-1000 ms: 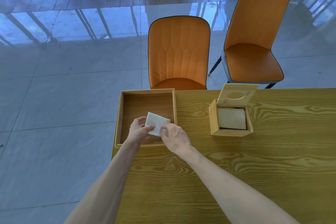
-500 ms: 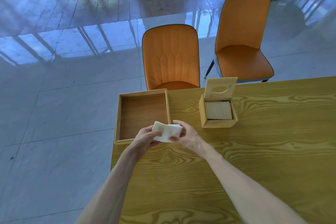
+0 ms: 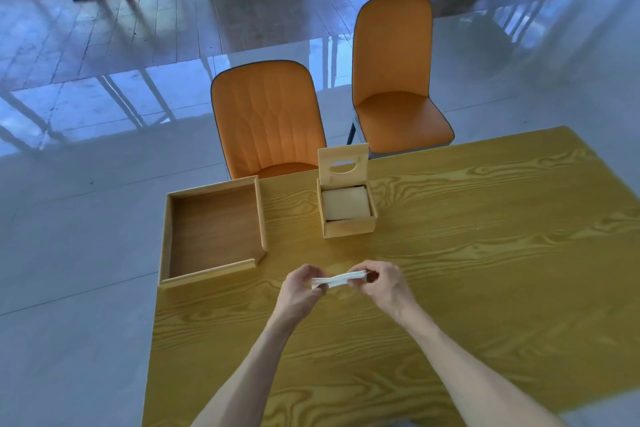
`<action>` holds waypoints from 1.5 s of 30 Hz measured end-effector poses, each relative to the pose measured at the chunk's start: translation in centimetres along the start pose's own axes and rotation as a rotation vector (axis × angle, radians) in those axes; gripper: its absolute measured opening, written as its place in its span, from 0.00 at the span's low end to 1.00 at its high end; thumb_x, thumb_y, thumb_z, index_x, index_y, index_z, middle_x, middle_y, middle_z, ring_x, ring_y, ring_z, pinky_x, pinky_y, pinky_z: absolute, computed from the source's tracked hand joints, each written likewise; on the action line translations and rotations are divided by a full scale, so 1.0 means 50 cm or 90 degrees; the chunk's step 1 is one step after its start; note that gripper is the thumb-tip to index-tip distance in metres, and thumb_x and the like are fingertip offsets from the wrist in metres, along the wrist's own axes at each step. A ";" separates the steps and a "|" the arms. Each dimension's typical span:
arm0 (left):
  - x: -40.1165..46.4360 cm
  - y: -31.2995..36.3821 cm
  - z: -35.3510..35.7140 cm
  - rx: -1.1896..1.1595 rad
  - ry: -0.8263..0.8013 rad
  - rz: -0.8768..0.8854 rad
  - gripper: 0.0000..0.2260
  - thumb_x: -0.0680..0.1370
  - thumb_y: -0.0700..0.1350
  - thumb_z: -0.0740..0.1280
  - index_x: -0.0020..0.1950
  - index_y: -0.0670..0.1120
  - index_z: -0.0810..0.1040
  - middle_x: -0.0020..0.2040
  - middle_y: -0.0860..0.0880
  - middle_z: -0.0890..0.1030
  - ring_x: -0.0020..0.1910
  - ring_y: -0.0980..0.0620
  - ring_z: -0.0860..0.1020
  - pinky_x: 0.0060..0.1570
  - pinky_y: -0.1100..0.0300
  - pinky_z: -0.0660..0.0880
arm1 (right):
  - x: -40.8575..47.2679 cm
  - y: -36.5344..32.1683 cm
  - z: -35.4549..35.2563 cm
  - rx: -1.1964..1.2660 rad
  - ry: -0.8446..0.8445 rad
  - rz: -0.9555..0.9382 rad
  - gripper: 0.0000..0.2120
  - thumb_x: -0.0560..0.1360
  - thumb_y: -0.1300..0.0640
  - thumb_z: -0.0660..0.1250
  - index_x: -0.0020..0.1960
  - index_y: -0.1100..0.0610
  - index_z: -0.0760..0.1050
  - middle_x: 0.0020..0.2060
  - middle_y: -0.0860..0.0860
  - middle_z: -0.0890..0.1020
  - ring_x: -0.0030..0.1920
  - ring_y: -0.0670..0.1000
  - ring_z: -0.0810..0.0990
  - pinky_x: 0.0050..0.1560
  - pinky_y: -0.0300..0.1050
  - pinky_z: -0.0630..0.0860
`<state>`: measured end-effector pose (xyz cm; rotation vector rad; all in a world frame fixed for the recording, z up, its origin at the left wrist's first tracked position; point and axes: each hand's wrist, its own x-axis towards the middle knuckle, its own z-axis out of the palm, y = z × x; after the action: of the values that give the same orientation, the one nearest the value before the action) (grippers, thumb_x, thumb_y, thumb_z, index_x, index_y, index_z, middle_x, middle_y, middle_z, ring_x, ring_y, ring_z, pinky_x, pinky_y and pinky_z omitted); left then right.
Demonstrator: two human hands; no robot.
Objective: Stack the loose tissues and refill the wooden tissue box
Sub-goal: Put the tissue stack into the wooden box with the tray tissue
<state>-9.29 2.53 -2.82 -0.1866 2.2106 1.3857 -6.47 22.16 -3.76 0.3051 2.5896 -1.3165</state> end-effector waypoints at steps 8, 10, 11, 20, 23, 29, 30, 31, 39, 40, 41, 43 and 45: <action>0.014 0.026 0.095 0.036 0.005 0.015 0.10 0.71 0.37 0.72 0.48 0.50 0.80 0.46 0.57 0.82 0.47 0.58 0.79 0.46 0.63 0.74 | -0.005 0.070 -0.057 -0.032 0.004 0.008 0.08 0.70 0.52 0.76 0.50 0.48 0.85 0.45 0.42 0.86 0.46 0.42 0.82 0.48 0.40 0.78; 0.016 0.025 0.104 0.060 -0.003 0.015 0.13 0.70 0.38 0.73 0.50 0.52 0.80 0.49 0.57 0.82 0.51 0.58 0.80 0.52 0.60 0.76 | -0.004 0.083 -0.060 -0.031 -0.011 0.010 0.10 0.70 0.52 0.76 0.51 0.48 0.84 0.46 0.41 0.85 0.48 0.42 0.81 0.52 0.40 0.77; 0.018 0.025 0.107 0.066 -0.002 0.013 0.14 0.69 0.38 0.73 0.50 0.54 0.79 0.49 0.56 0.83 0.51 0.58 0.80 0.53 0.59 0.76 | -0.003 0.088 -0.061 -0.033 -0.013 0.008 0.10 0.71 0.52 0.76 0.52 0.48 0.84 0.47 0.41 0.85 0.48 0.41 0.81 0.52 0.39 0.77; 0.048 0.037 0.095 -0.003 0.027 -0.039 0.07 0.71 0.44 0.75 0.48 0.50 0.82 0.45 0.51 0.85 0.44 0.55 0.82 0.40 0.67 0.76 | 0.039 0.088 -0.091 0.038 -0.018 0.009 0.08 0.72 0.52 0.74 0.51 0.48 0.84 0.43 0.41 0.85 0.44 0.41 0.82 0.49 0.43 0.80; 0.071 0.068 0.072 -0.032 0.057 -0.004 0.06 0.73 0.44 0.75 0.48 0.50 0.81 0.44 0.51 0.85 0.45 0.54 0.83 0.41 0.67 0.78 | 0.072 0.067 -0.109 0.087 0.004 0.008 0.09 0.71 0.51 0.75 0.52 0.48 0.83 0.43 0.43 0.85 0.44 0.42 0.82 0.48 0.42 0.80; 0.126 0.138 0.025 -0.051 0.142 0.061 0.11 0.77 0.49 0.71 0.57 0.45 0.81 0.48 0.51 0.83 0.47 0.57 0.81 0.42 0.72 0.74 | 0.157 0.006 -0.138 0.145 0.056 -0.006 0.13 0.73 0.49 0.72 0.55 0.54 0.81 0.44 0.46 0.85 0.44 0.45 0.83 0.45 0.41 0.81; 0.136 0.147 0.020 -0.051 0.157 0.064 0.11 0.77 0.49 0.71 0.56 0.45 0.81 0.47 0.51 0.83 0.47 0.57 0.81 0.42 0.71 0.74 | 0.170 -0.004 -0.141 0.142 0.059 -0.008 0.14 0.74 0.49 0.72 0.55 0.55 0.81 0.44 0.46 0.85 0.43 0.45 0.83 0.44 0.39 0.80; 0.145 0.155 0.017 -0.050 0.171 0.062 0.11 0.77 0.49 0.71 0.55 0.45 0.81 0.46 0.52 0.83 0.46 0.57 0.81 0.43 0.70 0.74 | 0.182 -0.014 -0.143 0.135 0.065 -0.010 0.13 0.74 0.49 0.71 0.55 0.55 0.81 0.43 0.46 0.84 0.43 0.45 0.83 0.42 0.37 0.79; 0.211 0.185 0.010 -0.020 0.248 0.017 0.13 0.77 0.52 0.69 0.57 0.47 0.83 0.51 0.50 0.85 0.49 0.53 0.81 0.50 0.58 0.77 | 0.264 -0.063 -0.142 0.069 0.137 -0.001 0.14 0.75 0.50 0.71 0.58 0.56 0.81 0.48 0.50 0.85 0.46 0.49 0.82 0.46 0.39 0.78; 0.216 0.186 0.010 -0.006 0.250 0.011 0.13 0.78 0.52 0.69 0.58 0.47 0.83 0.52 0.50 0.85 0.50 0.52 0.81 0.51 0.58 0.76 | 0.271 -0.063 -0.140 0.069 0.143 0.006 0.15 0.76 0.50 0.70 0.59 0.56 0.80 0.48 0.50 0.85 0.46 0.48 0.82 0.47 0.40 0.79; 0.221 0.187 0.011 0.012 0.251 0.007 0.13 0.78 0.52 0.68 0.58 0.47 0.83 0.54 0.50 0.85 0.52 0.51 0.81 0.51 0.57 0.76 | 0.277 -0.062 -0.138 0.065 0.151 0.012 0.15 0.77 0.50 0.70 0.59 0.57 0.80 0.48 0.51 0.85 0.46 0.48 0.82 0.46 0.39 0.78; 0.230 0.192 0.013 0.054 0.256 0.001 0.13 0.79 0.52 0.66 0.58 0.47 0.83 0.54 0.50 0.85 0.53 0.49 0.81 0.50 0.56 0.76 | 0.286 -0.060 -0.132 0.031 0.163 0.018 0.14 0.78 0.49 0.68 0.58 0.58 0.80 0.47 0.51 0.85 0.44 0.47 0.81 0.40 0.34 0.76; 0.236 0.199 0.015 0.092 0.272 0.004 0.12 0.79 0.52 0.66 0.57 0.48 0.84 0.53 0.51 0.85 0.50 0.49 0.81 0.47 0.56 0.76 | 0.294 -0.059 -0.126 -0.008 0.175 0.013 0.13 0.78 0.49 0.68 0.56 0.57 0.81 0.46 0.51 0.86 0.42 0.48 0.82 0.38 0.36 0.78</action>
<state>-22.88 9.66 -0.99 -0.4612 2.6482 1.2728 -21.93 26.81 -2.12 0.5439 2.8055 -1.3341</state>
